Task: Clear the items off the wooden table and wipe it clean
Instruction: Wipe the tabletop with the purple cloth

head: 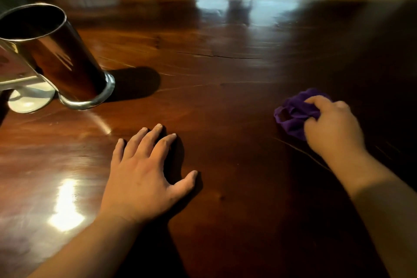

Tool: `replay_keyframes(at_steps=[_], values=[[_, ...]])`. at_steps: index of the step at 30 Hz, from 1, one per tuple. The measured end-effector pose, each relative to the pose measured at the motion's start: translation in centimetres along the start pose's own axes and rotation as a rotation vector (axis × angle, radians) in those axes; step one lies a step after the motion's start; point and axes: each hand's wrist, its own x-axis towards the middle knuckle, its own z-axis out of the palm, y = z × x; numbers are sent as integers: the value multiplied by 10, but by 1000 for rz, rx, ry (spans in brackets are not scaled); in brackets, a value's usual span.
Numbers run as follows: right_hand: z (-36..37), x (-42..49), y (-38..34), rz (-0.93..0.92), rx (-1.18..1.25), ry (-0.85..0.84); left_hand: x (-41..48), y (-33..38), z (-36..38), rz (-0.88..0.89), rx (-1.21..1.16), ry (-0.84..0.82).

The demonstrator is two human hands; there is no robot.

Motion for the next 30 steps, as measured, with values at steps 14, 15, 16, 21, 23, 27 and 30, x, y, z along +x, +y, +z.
replay_keyframes(at_steps=[14,15,16,21,23,27,30], values=[[58,-87,-148,-547,242,-80,2,0,2,4,14,19],[60,-86,-147,-552,251,-83,2,0,2,5,14,24],[61,-86,-147,-556,253,-78,1,0,3,5,14,29],[62,-83,-148,-569,231,-90,2,0,1,6,5,28],[61,-81,-148,-571,225,-109,3,1,0,4,2,28],[58,-78,-148,-587,196,-140,2,-1,0,9,-23,55],[54,-77,-149,-558,180,-178,0,-3,0,27,-70,74]])
